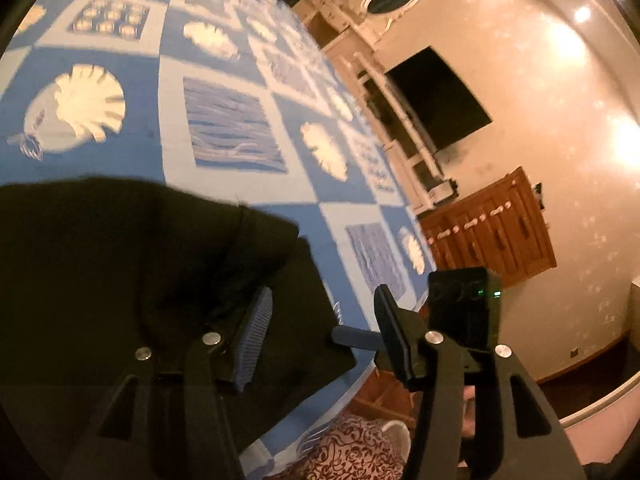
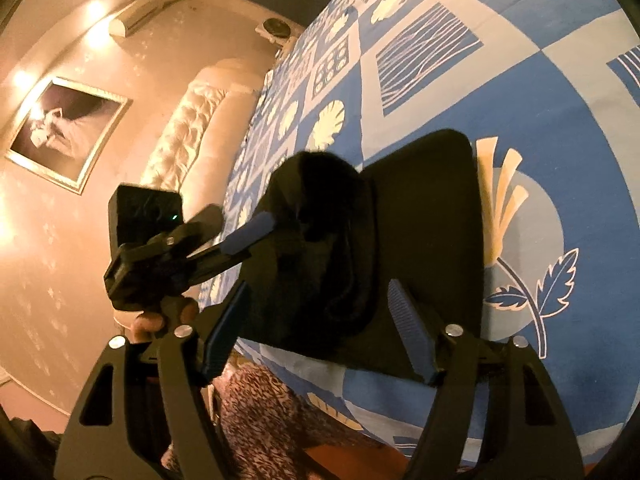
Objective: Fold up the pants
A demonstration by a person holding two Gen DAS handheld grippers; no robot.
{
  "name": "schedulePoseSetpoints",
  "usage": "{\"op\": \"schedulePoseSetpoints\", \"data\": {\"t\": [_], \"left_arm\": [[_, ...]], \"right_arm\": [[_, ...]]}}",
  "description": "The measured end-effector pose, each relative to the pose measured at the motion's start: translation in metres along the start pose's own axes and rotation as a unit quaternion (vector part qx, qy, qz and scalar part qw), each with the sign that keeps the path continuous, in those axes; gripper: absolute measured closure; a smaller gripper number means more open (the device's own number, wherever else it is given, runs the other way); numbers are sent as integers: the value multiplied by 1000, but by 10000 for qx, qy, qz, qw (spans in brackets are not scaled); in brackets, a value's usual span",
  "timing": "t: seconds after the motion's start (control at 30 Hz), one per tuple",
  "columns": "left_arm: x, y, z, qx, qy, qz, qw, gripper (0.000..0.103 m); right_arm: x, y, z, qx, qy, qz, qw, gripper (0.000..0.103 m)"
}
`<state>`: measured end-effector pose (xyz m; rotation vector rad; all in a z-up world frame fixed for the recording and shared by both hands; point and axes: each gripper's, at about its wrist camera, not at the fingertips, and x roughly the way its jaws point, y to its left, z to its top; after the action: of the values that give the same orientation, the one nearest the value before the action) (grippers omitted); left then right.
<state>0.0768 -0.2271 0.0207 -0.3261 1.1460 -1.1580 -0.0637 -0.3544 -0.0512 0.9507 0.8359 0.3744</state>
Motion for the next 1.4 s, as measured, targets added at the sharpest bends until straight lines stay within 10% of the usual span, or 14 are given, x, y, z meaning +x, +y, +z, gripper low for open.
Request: {"op": "schedulePoseSetpoints", "data": {"t": [0.1,0.23,0.5,0.73,0.97,1.4], "left_arm": [[-34,-3,-6,235,-358,333,9985,26],[-86,17,-22,279,-960,957,9904,19],[-149,109,-65,-1108,-1712,1496,9675,18],[-141,139,-74,-1379,-1559,1769,9620,18],[-136,150,-86,-1550,-1371,1719,9631,18],[-121,140,-84,-1378,-1232,1307,9740,18]], "right_arm": [[-1,4,-1,-59,-3,34,10000,27],[6,18,4,-416,140,-162,9989,27],[53,18,16,-355,502,-1049,9926,27],[87,38,7,-763,765,-1562,9818,22],[110,54,2,-1311,1136,-2020,9639,87],[35,40,-2,-1189,532,-2032,9704,90]]}}
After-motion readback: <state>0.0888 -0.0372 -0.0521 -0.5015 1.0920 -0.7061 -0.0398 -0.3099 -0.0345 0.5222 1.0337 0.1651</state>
